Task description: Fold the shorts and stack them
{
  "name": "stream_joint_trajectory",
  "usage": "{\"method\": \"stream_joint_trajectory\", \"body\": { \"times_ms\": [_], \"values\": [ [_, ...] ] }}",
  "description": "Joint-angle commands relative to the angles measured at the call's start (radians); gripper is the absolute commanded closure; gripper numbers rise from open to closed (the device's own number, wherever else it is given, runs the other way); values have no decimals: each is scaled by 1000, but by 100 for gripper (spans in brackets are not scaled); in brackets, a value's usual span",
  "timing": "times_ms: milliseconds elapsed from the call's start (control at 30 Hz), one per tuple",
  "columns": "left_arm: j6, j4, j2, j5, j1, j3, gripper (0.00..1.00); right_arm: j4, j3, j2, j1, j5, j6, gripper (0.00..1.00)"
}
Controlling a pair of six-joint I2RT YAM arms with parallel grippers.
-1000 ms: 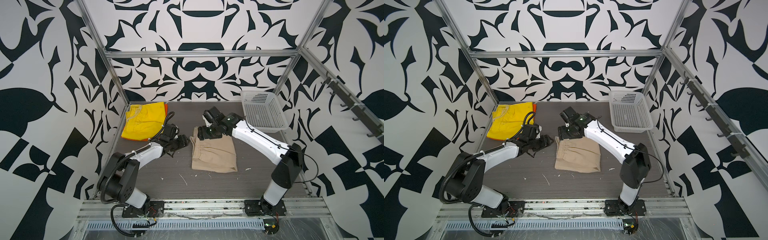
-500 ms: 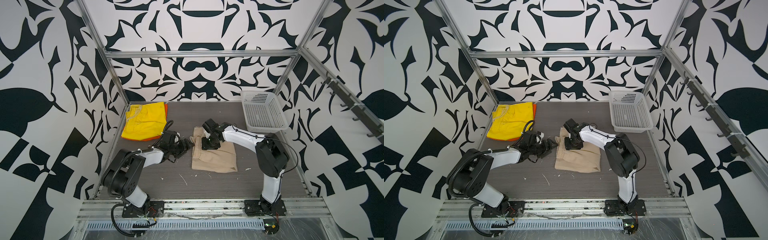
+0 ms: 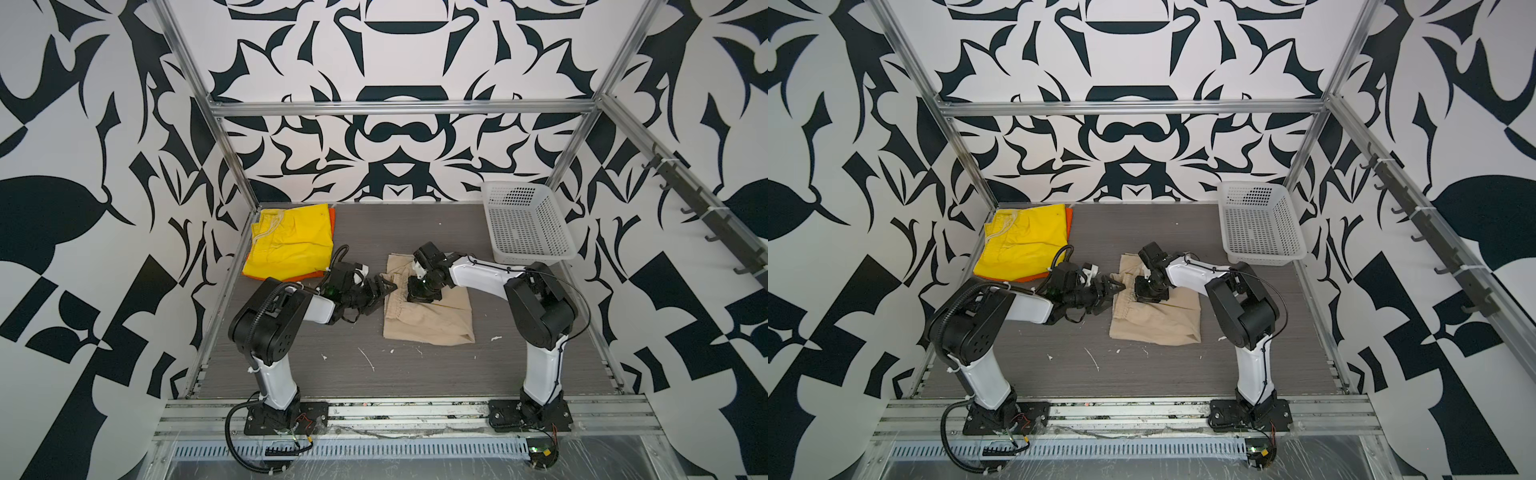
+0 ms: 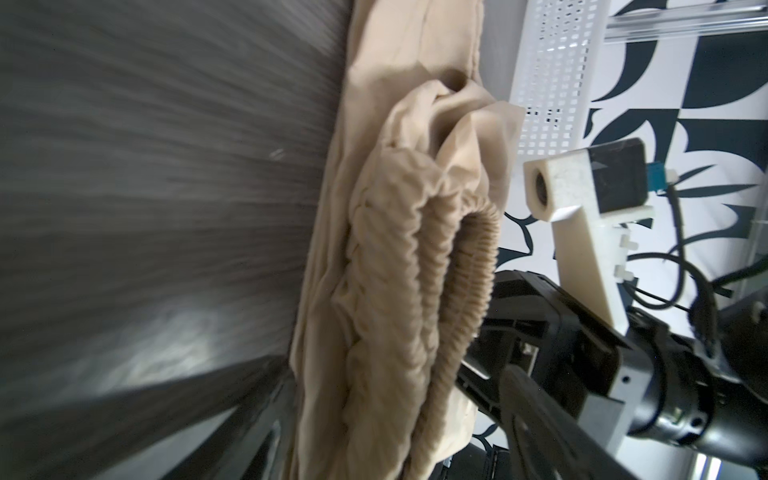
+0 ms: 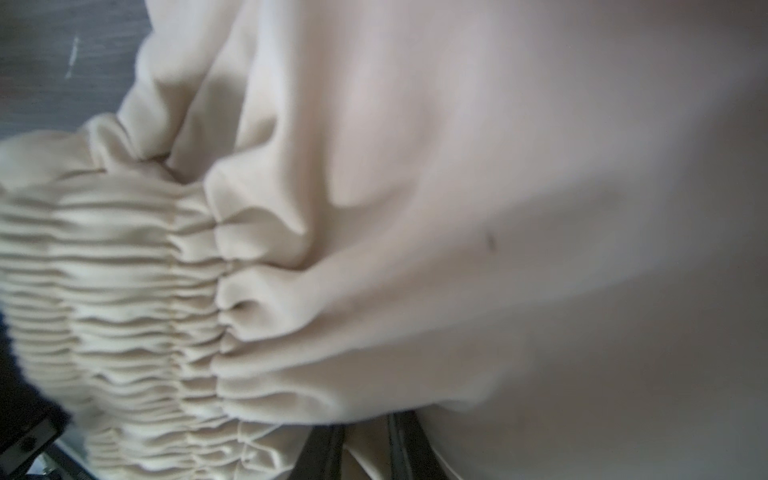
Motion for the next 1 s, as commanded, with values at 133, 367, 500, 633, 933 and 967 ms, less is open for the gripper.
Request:
{"method": "stream_joint_trajectory", "body": {
  "times_ms": [133,367,500,633,933,967],
  "values": [
    [-51,-13,122,-18,-56,22,19,76,-64,-6,-8,-34,43,82],
    [-95,36,117,-40,-72,40,43,120,-83,-28,-10,-38,59,84],
    [-94,39,97,-40,-73,71,60,174,-113,-84,-13,-34,59,84],
    [-92,41,81,-36,-71,108,79,200,-154,-178,-27,6,59,82],
    [362,-667,-76,-189,-69,361,100,175,-270,-511,-99,169,19,65],
    [412,-747,-87,-217,-66,397,100,173,-291,-541,-108,177,15,64]
  ]
}}
